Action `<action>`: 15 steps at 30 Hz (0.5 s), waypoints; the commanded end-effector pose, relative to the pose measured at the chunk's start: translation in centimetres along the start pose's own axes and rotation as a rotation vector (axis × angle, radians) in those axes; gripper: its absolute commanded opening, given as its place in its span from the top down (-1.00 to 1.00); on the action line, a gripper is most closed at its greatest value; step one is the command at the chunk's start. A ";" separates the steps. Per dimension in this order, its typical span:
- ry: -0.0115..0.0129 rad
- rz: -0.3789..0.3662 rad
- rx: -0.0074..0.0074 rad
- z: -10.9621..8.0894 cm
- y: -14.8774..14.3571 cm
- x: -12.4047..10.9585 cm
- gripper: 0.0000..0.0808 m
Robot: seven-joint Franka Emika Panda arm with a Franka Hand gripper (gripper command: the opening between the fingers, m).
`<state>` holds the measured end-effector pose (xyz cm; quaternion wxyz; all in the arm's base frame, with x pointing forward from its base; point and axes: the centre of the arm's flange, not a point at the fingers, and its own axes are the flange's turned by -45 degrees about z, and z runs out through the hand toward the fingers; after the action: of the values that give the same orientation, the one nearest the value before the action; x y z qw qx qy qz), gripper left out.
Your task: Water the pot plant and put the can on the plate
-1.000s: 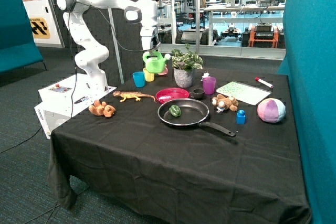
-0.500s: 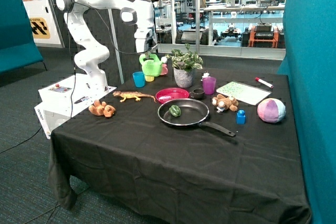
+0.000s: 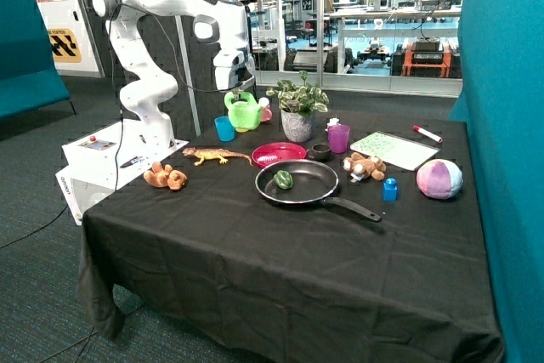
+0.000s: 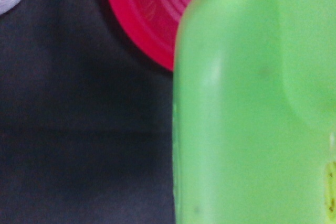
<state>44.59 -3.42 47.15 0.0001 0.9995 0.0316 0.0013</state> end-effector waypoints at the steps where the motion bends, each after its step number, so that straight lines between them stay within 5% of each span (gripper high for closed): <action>1: -0.0026 0.042 0.0001 0.5 1.3 1.5 1.00; 15: -0.0026 0.052 0.0001 1.8 1.8 3.2 1.00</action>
<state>46.79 -4.59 46.12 0.0001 0.9999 0.0126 0.0001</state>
